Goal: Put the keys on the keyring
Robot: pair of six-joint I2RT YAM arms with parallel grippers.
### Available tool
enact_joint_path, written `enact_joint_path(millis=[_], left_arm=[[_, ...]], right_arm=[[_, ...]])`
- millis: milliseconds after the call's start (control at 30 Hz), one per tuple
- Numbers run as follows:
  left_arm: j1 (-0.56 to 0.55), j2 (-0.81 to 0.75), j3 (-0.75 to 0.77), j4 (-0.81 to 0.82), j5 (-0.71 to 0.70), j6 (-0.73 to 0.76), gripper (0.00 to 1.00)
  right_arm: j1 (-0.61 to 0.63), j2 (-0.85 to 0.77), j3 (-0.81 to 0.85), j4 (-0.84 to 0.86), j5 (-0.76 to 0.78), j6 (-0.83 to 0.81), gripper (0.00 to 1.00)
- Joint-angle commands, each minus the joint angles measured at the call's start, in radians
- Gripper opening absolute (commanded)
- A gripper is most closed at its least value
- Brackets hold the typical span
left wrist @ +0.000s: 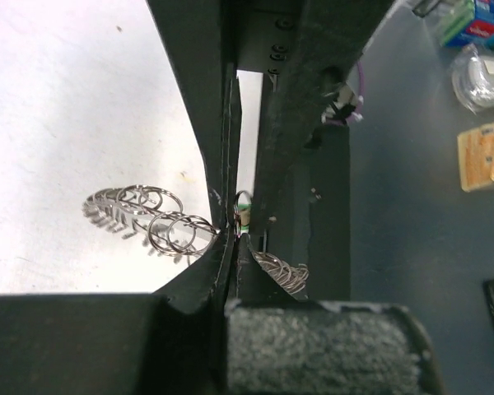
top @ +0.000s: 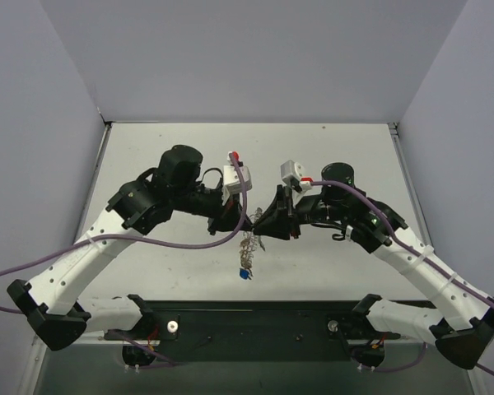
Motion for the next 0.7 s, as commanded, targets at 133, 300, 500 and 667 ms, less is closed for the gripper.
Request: enact_joint_path(millis=[133,300,500,667], left_arm=[[-0.006,-0.169,-0.231,0.546,-0.059,-0.224,0.00],[-0.006,-0.227,-0.330,0.732,-0.088,-0.290,0.00],[-0.005,-0.279,-0.431,0.918,-0.074,-0.336,0.00],[-0.005,-0.333,-0.509,1.071,-0.089,-0.369,0.00]], right_arm=[[-0.027,-0.110,-0.049,0.212,0.074,0.045,0.50],[-0.098,-0.179,-0.112,0.344,0.117,0.158,0.62],[-0.126,-0.188,-0.129,0.382,0.099,0.193,0.65],[-0.127,-0.191,-0.140,0.393,0.065,0.197,0.65]])
